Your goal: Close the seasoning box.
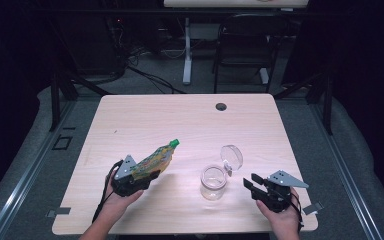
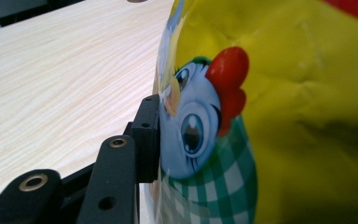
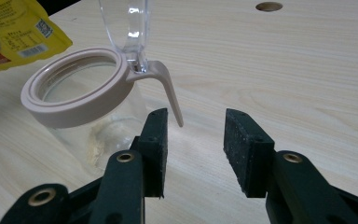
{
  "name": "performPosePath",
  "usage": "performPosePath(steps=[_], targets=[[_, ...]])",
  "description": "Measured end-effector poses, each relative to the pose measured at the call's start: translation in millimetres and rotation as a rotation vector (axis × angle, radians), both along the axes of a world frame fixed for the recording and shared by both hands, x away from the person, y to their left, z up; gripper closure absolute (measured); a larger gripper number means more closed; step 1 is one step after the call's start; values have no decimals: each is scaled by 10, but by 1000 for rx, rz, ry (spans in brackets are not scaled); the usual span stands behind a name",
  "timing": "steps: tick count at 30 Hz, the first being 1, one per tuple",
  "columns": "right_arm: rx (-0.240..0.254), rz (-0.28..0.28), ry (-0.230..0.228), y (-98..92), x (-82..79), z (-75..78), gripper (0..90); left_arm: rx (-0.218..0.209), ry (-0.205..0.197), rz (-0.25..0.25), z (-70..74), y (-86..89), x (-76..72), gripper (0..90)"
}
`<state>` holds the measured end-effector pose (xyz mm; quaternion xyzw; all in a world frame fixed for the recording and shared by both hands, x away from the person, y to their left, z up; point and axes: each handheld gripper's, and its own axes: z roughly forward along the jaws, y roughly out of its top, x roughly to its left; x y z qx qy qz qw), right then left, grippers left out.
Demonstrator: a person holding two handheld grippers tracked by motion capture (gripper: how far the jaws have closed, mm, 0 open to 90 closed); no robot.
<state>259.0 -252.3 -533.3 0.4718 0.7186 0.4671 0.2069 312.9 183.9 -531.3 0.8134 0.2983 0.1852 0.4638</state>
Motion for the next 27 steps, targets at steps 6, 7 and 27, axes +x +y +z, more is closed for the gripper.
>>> performPosePath(steps=[6, 7, 27], targets=[[-32, 24, -3, 57, -4, 13, 594, 27, -17, -3, -21, -48, -34, 598], [-36, 27, -9, 69, -2, 8, 594, 33, -20, -3, -25, -63, -40, 598], [-92, 54, -91, 162, -59, 57, 570, 278, -188, 20, -63, -297, -146, 598]])
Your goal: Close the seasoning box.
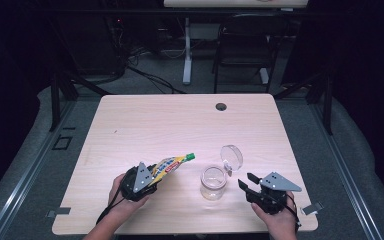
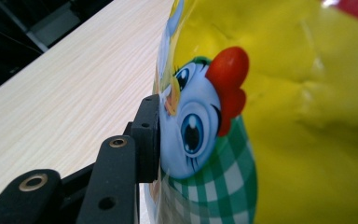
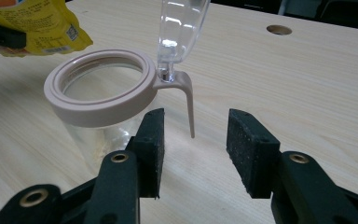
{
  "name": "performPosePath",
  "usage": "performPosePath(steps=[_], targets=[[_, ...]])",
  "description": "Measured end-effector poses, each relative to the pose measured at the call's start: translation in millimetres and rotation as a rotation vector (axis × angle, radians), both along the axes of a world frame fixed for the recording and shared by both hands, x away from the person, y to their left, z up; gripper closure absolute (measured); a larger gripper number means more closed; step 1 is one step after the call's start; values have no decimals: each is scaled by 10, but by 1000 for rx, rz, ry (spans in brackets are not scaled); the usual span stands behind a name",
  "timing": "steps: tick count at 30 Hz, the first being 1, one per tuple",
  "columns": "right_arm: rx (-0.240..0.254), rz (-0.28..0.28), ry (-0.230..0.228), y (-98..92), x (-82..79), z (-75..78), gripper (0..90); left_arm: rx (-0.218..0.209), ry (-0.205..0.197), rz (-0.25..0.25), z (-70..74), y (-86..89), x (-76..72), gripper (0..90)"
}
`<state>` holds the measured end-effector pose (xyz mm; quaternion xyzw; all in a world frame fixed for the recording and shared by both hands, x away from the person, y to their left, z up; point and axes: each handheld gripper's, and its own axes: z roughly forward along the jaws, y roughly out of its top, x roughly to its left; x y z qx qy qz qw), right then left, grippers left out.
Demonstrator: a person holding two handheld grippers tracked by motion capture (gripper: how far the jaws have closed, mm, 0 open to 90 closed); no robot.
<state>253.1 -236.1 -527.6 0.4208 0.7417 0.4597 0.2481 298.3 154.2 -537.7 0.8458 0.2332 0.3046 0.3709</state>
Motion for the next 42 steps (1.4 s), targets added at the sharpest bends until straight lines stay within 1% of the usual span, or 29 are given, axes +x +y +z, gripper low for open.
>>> performPosePath(steps=[2, 4, 10, 12, 20, 26, 33, 36, 37, 39, 41, 42], targets=[[-2, 2, 8, 4, -5, 1, 574, 11, -8, 3, -10, -21, -8, 598], [-3, 5, 10, 5, -9, 2, 579, 38, -21, 5, -12, -41, -17, 598], [-12, 1, -3, 14, -24, 6, 603, 102, -57, 12, -31, -100, -32, 598], [-22, -1, -10, 24, -34, 16, 612, 123, -71, 18, -37, -117, -38, 598], [-61, 20, -15, 76, -66, 62, 661, 165, -99, 25, -41, -156, -56, 598], [-104, 31, -50, 141, -104, 93, 684, 204, -117, 31, -52, -180, -64, 598], [-167, 82, -91, 253, -162, 109, 688, 252, -151, 42, -55, -216, -86, 598], [-187, 92, -115, 288, -189, 124, 696, 273, -174, 45, -66, -236, -91, 598], [-192, 94, -120, 297, -196, 128, 698, 288, -178, 48, -68, -245, -98, 598], [-202, 99, -129, 311, -204, 133, 702, 308, -202, 42, -71, -261, -105, 598], [-206, 103, -135, 324, -211, 133, 703, 325, -210, 36, -64, -275, -115, 598], [-208, 105, -139, 332, -213, 131, 704, 335, -222, 33, -62, -283, -119, 598]])
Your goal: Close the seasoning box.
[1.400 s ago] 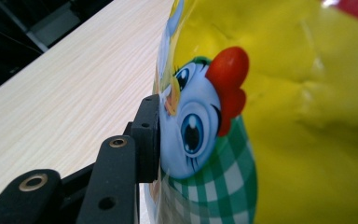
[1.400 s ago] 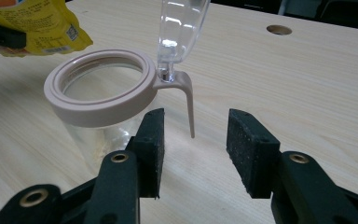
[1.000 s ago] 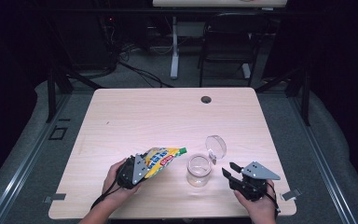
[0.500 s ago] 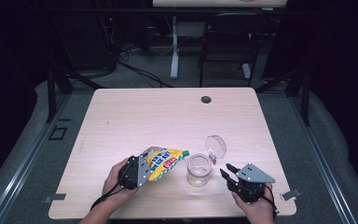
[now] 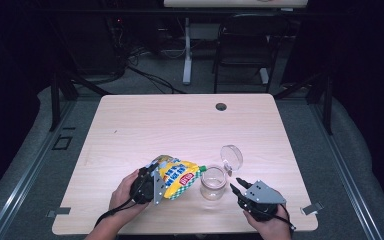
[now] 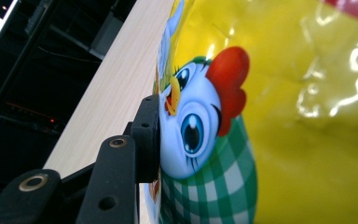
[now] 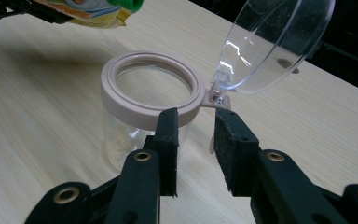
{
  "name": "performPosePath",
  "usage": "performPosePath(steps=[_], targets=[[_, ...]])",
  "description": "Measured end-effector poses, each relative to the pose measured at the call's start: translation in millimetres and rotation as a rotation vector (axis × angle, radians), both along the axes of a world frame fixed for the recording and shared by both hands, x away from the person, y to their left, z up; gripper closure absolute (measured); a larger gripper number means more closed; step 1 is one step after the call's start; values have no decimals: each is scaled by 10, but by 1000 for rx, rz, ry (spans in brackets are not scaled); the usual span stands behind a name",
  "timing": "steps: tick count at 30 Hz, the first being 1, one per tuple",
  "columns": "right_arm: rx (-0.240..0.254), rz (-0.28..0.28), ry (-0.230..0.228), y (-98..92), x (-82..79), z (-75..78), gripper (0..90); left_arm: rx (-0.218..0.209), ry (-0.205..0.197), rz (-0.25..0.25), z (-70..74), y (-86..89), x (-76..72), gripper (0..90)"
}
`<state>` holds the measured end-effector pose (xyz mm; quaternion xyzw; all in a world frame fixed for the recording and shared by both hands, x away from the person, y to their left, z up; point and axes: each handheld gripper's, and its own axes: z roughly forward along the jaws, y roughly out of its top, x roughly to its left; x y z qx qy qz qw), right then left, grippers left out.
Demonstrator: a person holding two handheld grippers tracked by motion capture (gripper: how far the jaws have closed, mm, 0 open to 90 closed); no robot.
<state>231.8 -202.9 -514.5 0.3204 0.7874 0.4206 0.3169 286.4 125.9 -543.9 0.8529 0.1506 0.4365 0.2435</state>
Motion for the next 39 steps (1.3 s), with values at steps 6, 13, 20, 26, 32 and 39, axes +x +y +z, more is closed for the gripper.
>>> performPosePath(steps=[6, 13, 20, 26, 32, 39], targets=[[-34, 16, -24, 56, -31, 11, 707, 13, 1, -14, 13, -39, 7, 598], [-67, 43, -56, 158, -56, 21, 704, 35, -8, -29, 43, -67, 5, 599], [-157, 79, -113, 287, -52, 28, 675, 43, -1, -43, 75, -77, 12, 598], [-225, 99, -126, 384, -32, 37, 682, 50, 2, -52, 76, -63, 10, 599], [-343, 132, -175, 514, -18, 38, 685, 52, 7, -49, 74, -52, 16, 598], [-448, 135, -272, 647, 21, 58, 687, 77, -2, -59, 72, -79, 28, 599]])
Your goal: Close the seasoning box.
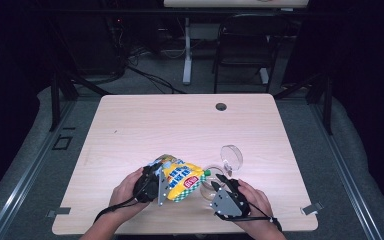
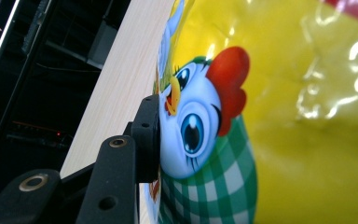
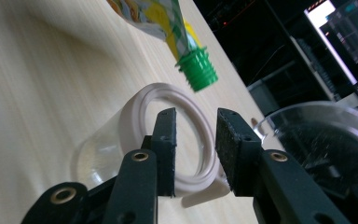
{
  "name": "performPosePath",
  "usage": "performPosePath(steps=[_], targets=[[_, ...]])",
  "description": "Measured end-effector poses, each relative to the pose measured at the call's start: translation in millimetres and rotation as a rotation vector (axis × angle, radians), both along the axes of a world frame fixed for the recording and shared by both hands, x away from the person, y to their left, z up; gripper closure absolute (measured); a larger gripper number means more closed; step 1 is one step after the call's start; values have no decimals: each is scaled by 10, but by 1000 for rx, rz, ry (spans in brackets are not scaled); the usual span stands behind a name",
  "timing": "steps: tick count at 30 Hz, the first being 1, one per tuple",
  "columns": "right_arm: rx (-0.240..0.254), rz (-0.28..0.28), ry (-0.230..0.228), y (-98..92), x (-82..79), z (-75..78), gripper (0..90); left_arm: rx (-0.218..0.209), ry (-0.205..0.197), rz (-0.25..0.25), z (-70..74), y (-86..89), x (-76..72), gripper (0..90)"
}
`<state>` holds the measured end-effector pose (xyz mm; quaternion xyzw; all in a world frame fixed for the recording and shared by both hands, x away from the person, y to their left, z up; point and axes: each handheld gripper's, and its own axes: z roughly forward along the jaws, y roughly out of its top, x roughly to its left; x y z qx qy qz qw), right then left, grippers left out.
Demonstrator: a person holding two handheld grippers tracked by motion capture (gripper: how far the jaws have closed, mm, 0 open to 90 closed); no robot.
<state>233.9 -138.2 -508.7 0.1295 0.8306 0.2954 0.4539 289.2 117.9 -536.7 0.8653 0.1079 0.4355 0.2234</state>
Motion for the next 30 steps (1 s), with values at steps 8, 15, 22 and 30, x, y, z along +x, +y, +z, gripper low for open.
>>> performPosePath(steps=[8, 15, 22, 30], targets=[[-66, 11, -75, 108, 22, -47, 671, 12, 2, -7, -10, -42, 14, 599], [-131, 23, -136, 133, 38, -95, 652, 21, 5, -15, -34, -74, 17, 599], [-213, 43, -171, 193, 55, -105, 659, 33, 0, -18, -29, -84, 32, 599], [-277, 49, -214, 265, 50, -170, 696, 60, 0, -17, -35, -93, 34, 599]])
